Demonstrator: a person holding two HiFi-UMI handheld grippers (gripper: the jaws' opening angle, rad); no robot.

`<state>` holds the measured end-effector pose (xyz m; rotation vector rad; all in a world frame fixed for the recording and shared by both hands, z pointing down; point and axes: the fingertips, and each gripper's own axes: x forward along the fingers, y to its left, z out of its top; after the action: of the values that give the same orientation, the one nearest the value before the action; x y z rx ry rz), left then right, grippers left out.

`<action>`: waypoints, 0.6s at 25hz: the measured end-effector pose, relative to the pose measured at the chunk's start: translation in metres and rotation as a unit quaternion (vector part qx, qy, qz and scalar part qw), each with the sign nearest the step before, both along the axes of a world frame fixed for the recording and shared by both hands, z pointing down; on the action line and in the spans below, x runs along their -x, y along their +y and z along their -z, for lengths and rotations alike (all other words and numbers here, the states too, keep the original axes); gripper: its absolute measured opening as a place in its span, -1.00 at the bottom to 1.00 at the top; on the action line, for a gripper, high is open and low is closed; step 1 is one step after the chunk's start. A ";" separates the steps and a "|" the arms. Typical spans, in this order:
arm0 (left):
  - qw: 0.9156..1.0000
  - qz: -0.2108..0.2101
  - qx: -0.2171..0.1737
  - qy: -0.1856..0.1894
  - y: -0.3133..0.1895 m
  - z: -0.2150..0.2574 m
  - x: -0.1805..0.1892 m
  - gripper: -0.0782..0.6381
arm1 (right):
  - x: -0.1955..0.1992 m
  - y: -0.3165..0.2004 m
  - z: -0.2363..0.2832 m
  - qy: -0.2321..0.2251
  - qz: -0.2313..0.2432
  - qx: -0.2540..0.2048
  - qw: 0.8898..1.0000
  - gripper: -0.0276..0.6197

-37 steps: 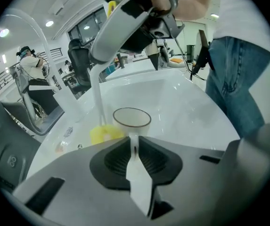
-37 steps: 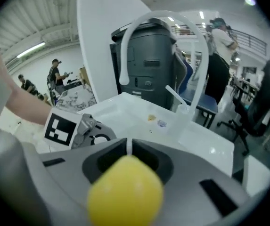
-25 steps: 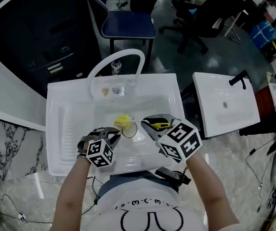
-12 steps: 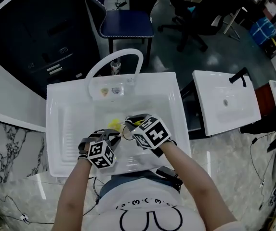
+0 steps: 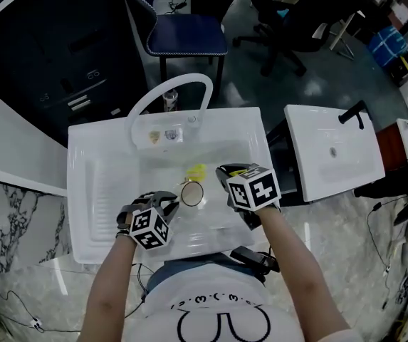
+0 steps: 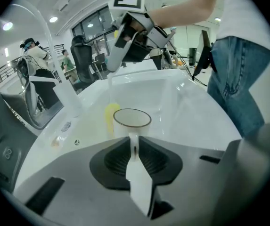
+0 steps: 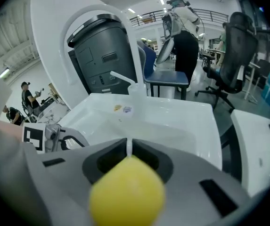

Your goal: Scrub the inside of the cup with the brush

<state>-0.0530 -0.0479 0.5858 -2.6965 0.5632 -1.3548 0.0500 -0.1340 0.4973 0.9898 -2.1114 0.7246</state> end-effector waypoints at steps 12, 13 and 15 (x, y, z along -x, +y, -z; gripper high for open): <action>0.984 0.131 0.089 0.082 -0.017 -0.018 0.003 -0.60 | -0.040 0.022 0.047 -0.019 -0.065 -0.076 0.995 -0.78; 0.981 0.143 0.101 0.088 -0.017 -0.022 0.002 -0.60 | -0.039 0.023 0.049 -0.018 -0.067 -0.082 0.994 -0.78; 0.974 0.165 0.123 0.097 -0.018 -0.029 0.000 -0.60 | -0.035 0.026 0.053 -0.021 -0.072 -0.089 0.993 -0.78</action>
<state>-0.0527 -0.0654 0.6151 -3.0668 0.9596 -1.3107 0.0852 -0.1085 0.4447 1.2442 -2.1876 0.6397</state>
